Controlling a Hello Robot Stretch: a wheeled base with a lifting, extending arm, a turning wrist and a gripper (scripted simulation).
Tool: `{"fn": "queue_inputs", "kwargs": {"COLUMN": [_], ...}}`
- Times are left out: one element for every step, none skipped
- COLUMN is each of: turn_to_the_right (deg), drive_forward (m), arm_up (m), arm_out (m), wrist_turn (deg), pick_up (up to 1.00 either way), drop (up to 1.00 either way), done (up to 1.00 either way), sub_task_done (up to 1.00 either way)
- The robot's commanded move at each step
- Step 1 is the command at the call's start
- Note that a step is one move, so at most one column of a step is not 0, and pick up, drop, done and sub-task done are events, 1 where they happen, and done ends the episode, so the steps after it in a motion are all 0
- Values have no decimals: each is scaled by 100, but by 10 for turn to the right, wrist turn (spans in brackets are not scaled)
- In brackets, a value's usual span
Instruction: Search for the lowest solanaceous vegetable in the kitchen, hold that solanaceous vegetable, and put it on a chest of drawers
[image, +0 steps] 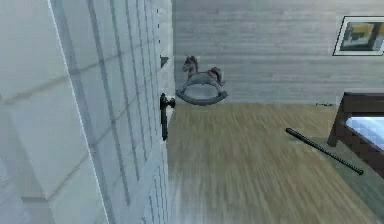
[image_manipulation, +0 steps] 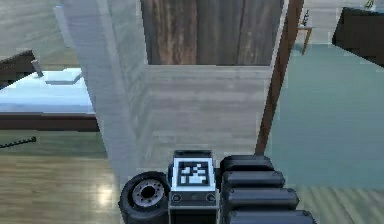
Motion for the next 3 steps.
{"fn": "queue_inputs", "kwargs": {"turn_to_the_right": [450,0,-390], "drive_forward": [0,20,0], "arm_up": [0,0,0], "arm_out": [0,0,0], "wrist_turn": [0,0,0], "pick_up": [0,0,0], "drop": [0,0,0], "done": [0,0,0], "sub_task_done": [0,0,0]}}
